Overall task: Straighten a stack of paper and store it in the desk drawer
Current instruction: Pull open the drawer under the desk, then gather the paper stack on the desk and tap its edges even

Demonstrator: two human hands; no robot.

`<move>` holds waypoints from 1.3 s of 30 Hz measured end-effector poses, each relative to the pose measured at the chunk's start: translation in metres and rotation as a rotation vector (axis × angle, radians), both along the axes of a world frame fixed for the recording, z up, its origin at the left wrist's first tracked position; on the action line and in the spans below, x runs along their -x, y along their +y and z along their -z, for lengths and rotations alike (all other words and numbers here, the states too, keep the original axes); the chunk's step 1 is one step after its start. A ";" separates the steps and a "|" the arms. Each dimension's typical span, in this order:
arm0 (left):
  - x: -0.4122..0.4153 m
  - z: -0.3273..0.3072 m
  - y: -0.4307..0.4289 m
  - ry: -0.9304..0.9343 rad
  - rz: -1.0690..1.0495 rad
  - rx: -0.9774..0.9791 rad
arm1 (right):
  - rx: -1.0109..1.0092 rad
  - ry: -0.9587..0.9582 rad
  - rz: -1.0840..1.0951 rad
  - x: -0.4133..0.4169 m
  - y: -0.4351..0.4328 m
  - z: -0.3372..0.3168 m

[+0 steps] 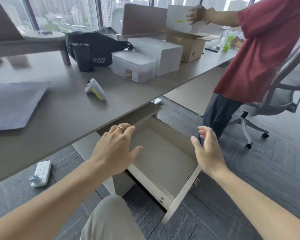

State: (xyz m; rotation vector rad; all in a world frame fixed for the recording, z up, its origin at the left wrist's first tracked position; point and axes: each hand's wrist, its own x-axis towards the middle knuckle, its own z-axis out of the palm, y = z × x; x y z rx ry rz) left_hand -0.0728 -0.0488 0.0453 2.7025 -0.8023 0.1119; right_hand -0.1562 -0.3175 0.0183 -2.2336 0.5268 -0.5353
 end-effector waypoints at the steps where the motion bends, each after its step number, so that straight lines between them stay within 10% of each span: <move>1: -0.003 -0.007 0.012 -0.015 -0.020 0.042 | 0.017 -0.046 -0.076 -0.019 0.015 -0.018; 11: -0.041 -0.065 0.247 -0.097 -0.470 0.429 | -0.068 -0.206 -0.620 -0.171 0.270 -0.088; 23: -0.031 -0.008 0.585 0.199 -1.429 0.285 | 0.097 0.397 -0.601 -0.303 0.447 -0.049; 39: -0.107 -0.047 0.558 0.479 -1.017 0.996 | -0.160 0.425 -0.819 -0.341 0.549 -0.056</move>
